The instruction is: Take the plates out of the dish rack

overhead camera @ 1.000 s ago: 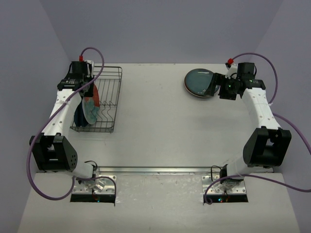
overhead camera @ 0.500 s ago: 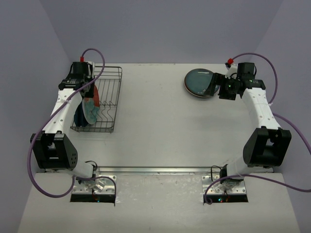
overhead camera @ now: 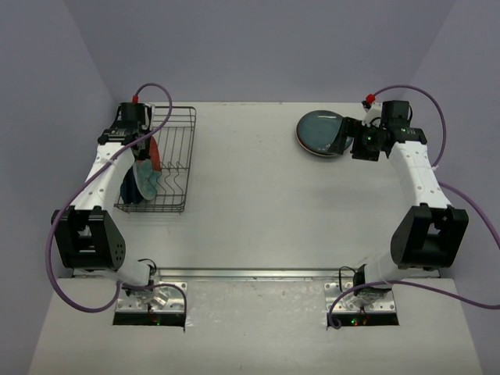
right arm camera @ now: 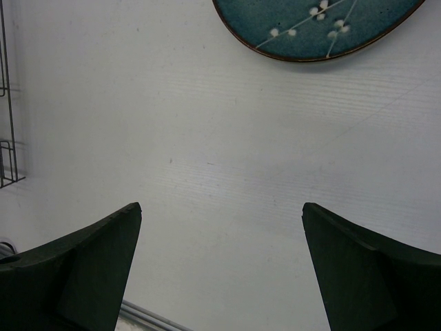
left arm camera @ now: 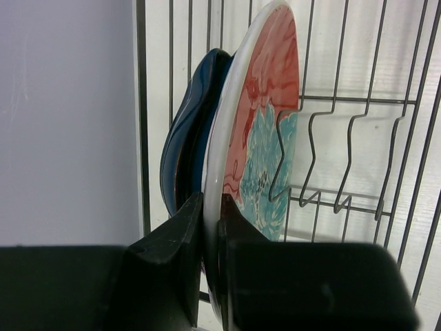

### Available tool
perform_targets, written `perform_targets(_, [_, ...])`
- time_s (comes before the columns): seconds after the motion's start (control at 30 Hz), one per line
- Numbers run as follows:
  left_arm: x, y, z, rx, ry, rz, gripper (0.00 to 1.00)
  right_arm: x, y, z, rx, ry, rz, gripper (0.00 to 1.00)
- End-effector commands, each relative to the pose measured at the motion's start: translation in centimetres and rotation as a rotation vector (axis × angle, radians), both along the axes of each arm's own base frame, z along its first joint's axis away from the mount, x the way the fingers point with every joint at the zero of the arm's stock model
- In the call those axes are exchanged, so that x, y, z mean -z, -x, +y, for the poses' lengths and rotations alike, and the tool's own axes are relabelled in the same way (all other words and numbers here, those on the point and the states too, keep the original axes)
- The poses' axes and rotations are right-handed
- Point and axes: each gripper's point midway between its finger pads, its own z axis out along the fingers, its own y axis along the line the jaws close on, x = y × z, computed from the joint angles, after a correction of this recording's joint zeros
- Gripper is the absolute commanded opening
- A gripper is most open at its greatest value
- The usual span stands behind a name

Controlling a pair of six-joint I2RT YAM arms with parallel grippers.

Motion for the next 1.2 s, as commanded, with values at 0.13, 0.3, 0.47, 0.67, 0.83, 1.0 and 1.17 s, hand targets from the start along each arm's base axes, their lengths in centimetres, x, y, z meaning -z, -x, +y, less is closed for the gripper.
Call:
perform_targets(0.13, [-7.5, -0.7, -0.3, -0.027, 0.007, -0.197, 0.0, -1.7, -0.4, 0.5, 0.001, -0.026, -0.059, 0.99])
perform_targets(0.3, [-12.7, -1.0, -0.6, -0.015, -0.053, -0.297, 0.0, -1.7, -0.4, 0.8, -0.001, -0.041, -0.054, 0.99])
perform_targets(0.47, [-16.4, -0.8, -3.1, 0.022, -0.158, -0.364, 0.0, -1.3, -0.1, 1.0, -0.007, -0.049, -0.044, 0.99])
perform_targets(0.67, [-20.2, 0.4, -5.6, 0.054, -0.246, -0.461, 0.0, -1.9, -0.2, 2.1, -0.041, -0.076, -0.066, 0.99])
perform_targets(0.83, [-21.0, 1.4, -10.3, 0.23, 0.024, -0.49, 0.0, -4.4, 0.2, 5.9, -0.188, -0.216, -0.146, 0.99])
perform_targets(1.0, [-19.2, 5.2, -20.4, 0.662, 0.477, -0.401, 0.0, -7.3, 1.8, 10.4, -0.342, -0.398, -0.223, 0.99])
perform_targets(1.17, [-18.0, 9.1, -24.1, 0.861, 0.82, -0.293, 0.0, -10.0, 4.5, 16.2, -0.554, -0.481, -0.318, 0.99])
